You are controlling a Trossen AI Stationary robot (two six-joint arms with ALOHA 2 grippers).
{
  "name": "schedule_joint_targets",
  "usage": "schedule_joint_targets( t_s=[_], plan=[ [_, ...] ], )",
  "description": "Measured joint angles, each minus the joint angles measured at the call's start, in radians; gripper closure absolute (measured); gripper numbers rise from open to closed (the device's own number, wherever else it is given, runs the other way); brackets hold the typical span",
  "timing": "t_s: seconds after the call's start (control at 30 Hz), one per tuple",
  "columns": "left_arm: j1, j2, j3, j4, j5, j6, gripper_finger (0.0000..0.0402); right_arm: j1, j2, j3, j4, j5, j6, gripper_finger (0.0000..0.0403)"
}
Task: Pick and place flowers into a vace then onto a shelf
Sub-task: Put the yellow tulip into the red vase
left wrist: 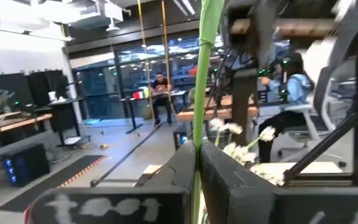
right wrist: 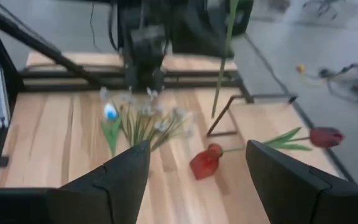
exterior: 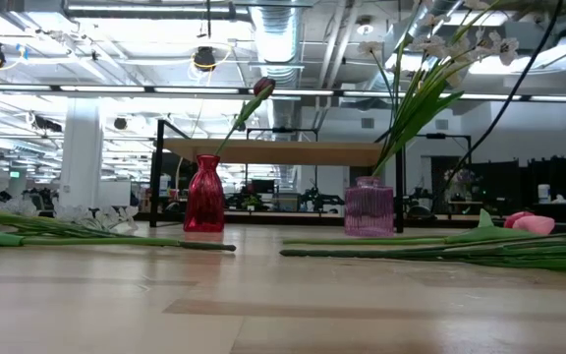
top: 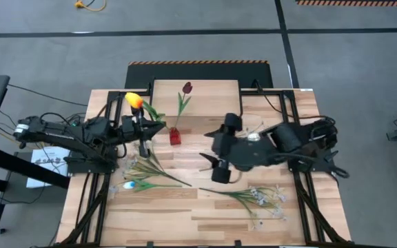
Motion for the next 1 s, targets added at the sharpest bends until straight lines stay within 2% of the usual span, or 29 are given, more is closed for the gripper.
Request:
schedule_joint_targets(
  t_s=[0.1, 0.27, 0.53, 0.73, 1.0],
  plan=[
    [0.060, -0.029, -0.086, 0.035, 0.015, -0.027, 0.0401, 0.037, -0.028, -0.001, 0.000, 0.054, -0.004, 0.0143],
    [0.155, -0.036, -0.236, 0.188, 0.105, -0.100, 0.0401, 0.097, -0.050, -0.001, -0.002, 0.128, -0.022, 0.0143],
    [0.242, -0.015, -0.421, 0.430, 0.109, -0.140, 0.0401, 0.134, -0.052, -0.001, -0.047, 0.179, -0.021, 0.0143],
    [0.279, 0.047, -0.475, 0.534, 0.129, -0.139, 0.0401, 0.130, -0.052, -0.001, -0.047, 0.181, -0.014, 0.0143],
    [0.296, 0.228, -0.488, 0.719, 0.133, -0.135, 0.0401, 0.130, -0.052, -0.001, -0.047, 0.181, -0.008, 0.0143]
  ],
)
